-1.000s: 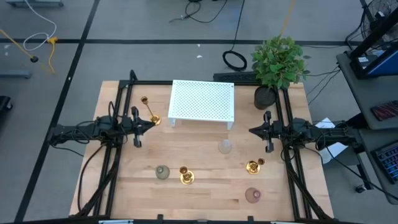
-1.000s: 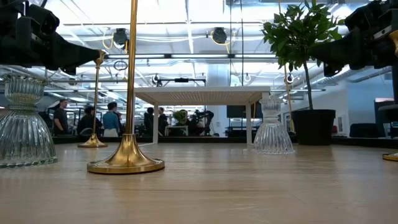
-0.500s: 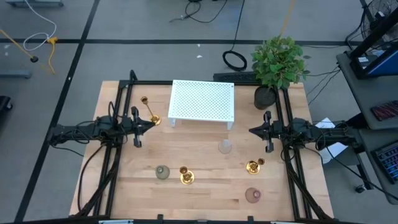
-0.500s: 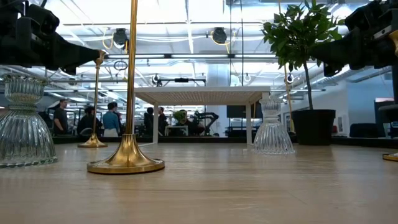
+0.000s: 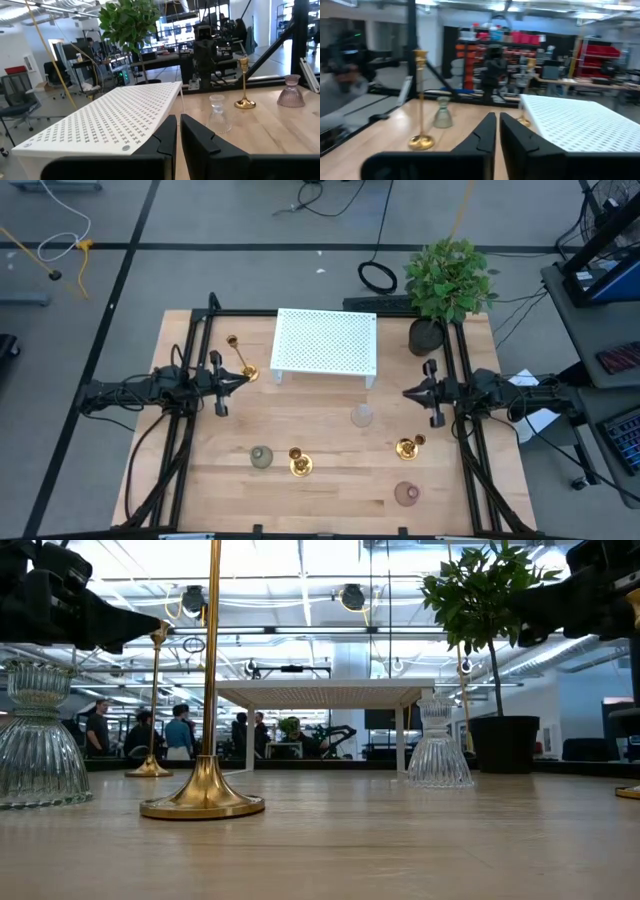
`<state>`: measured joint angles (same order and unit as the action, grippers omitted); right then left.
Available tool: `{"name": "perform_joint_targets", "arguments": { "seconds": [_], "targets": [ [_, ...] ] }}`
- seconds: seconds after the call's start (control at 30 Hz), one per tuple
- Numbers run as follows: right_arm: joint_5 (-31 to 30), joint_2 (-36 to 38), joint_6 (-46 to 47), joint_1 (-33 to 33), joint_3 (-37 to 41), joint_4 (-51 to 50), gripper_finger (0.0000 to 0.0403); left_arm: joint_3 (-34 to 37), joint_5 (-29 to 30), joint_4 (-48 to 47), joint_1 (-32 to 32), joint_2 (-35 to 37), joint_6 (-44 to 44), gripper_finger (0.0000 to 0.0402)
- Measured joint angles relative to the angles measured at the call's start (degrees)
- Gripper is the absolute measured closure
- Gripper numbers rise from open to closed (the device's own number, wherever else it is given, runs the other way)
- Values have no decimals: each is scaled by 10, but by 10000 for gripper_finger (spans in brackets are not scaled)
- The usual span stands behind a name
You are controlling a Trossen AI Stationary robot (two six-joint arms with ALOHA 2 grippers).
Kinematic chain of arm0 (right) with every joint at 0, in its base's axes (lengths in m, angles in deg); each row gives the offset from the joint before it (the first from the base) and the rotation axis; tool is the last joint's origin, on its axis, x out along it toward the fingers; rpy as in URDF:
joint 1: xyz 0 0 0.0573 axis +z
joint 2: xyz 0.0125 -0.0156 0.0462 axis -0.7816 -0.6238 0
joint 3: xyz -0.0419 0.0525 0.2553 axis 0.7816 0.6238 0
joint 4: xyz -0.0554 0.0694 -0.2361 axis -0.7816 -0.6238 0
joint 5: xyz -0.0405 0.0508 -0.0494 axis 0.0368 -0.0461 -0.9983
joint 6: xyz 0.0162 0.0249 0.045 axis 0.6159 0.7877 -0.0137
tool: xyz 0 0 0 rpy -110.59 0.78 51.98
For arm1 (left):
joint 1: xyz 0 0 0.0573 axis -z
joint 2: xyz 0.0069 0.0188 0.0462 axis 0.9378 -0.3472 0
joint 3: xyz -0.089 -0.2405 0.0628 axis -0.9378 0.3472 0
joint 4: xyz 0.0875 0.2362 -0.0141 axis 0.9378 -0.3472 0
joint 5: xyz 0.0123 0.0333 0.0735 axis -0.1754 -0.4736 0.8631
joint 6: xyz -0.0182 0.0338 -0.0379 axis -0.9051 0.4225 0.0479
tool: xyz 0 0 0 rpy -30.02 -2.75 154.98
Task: Pick & Place candle stick holders
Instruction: Put the top gold candle holder on the shelf
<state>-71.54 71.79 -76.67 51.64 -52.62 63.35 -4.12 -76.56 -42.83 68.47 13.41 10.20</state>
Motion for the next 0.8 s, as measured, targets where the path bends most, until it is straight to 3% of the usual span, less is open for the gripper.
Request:
{"name": "perform_joint_targets", "arguments": {
  "seconds": [0.2, 0.43, 0.63, 0.8],
  "targets": [
    [73, -29, 8, 0, 0, 26, 301, 0, -33, 1, 0, 0, -7, 358],
    [102, -74, 33, 0, 0, 144, 231, -1, -84, 14, 0, 0, -20, 266],
    [102, -113, 16, 0, 0, 203, 216, -1, -44, 16, 0, 0, -67, 200],
    [102, -138, 17, 0, 0, 241, 221, -1, -34, -20, 0, 0, -132, 197]
  ]
}}
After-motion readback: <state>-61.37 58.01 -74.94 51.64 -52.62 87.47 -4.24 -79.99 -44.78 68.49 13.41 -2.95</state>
